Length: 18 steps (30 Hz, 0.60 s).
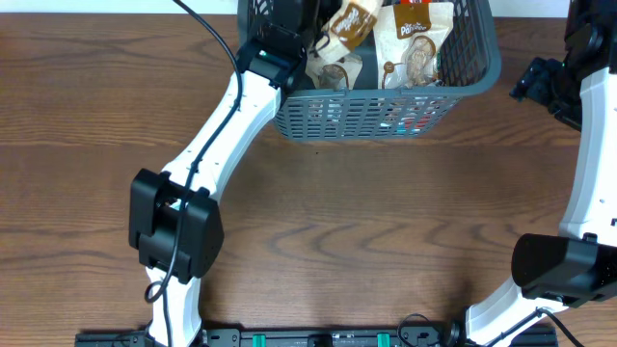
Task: Pack container
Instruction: 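Open the left gripper inside the basket and raise it out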
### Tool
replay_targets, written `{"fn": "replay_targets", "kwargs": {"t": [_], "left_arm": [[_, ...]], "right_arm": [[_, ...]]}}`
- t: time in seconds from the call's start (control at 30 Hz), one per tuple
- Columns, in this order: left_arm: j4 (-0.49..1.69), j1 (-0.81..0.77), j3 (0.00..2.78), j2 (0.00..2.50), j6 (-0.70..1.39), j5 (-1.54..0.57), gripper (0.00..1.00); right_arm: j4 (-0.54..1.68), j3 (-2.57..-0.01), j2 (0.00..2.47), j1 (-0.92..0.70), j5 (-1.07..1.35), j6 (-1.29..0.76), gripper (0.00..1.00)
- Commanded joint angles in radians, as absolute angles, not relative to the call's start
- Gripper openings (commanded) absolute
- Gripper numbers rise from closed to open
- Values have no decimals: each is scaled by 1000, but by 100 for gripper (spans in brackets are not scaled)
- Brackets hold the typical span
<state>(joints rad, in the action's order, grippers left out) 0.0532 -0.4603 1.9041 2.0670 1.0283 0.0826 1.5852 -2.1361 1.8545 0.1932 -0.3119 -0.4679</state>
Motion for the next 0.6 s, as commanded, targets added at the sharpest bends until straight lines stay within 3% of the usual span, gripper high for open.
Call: {"fn": "replay_targets", "kwargs": {"t": [0.0,0.37,0.57], "left_arm": [[40,-458,1937,2020,1048,95,6],[161,-458,1936,2020,1033,95,6],[165,-458,1936,2020,1033,95,21]], "right_arm": [[1586,-2133,1857,202,-333,-485,99],[1586,-2133,1857,202,-333,-485,99],[1586,-2133,1857,202,-333,-485,99]]}}
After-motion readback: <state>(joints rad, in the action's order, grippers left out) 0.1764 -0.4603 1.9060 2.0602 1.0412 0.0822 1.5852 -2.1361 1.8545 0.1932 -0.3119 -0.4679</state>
